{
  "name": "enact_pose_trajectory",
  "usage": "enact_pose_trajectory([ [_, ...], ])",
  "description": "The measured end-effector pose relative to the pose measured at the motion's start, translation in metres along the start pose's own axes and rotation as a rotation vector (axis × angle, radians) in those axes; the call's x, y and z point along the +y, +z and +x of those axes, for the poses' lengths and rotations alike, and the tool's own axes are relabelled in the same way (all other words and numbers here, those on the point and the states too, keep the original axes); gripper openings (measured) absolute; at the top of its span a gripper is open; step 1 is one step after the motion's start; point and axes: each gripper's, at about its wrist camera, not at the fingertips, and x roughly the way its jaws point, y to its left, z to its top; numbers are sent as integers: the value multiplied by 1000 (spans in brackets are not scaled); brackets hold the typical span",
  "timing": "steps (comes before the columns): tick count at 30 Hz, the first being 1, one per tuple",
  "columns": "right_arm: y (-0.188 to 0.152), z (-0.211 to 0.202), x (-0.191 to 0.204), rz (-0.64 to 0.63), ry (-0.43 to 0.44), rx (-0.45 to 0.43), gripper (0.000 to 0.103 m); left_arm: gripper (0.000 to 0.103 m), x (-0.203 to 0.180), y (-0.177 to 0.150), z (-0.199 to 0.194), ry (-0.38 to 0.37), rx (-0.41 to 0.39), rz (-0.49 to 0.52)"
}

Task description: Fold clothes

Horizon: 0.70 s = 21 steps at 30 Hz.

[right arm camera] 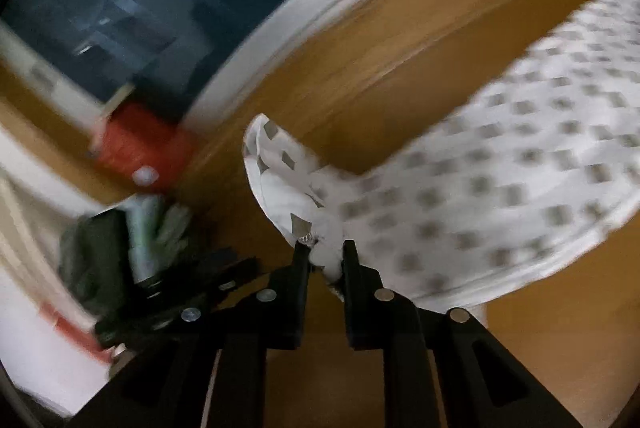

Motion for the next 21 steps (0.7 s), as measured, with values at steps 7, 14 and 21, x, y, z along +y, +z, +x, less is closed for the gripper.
enact_pose_trajectory([
  [7, 13, -33, -47, 119, -228, -68, 41, 71, -48, 36, 16, -38, -30, 189],
  [14, 0, -26, -2, -127, -330, -79, 42, 71, -84, 59, 44, -59, -9, 392],
  [21, -17, 8, 11, -290, -379, 29, 42, 71, -96, 68, 60, -109, 31, 492],
])
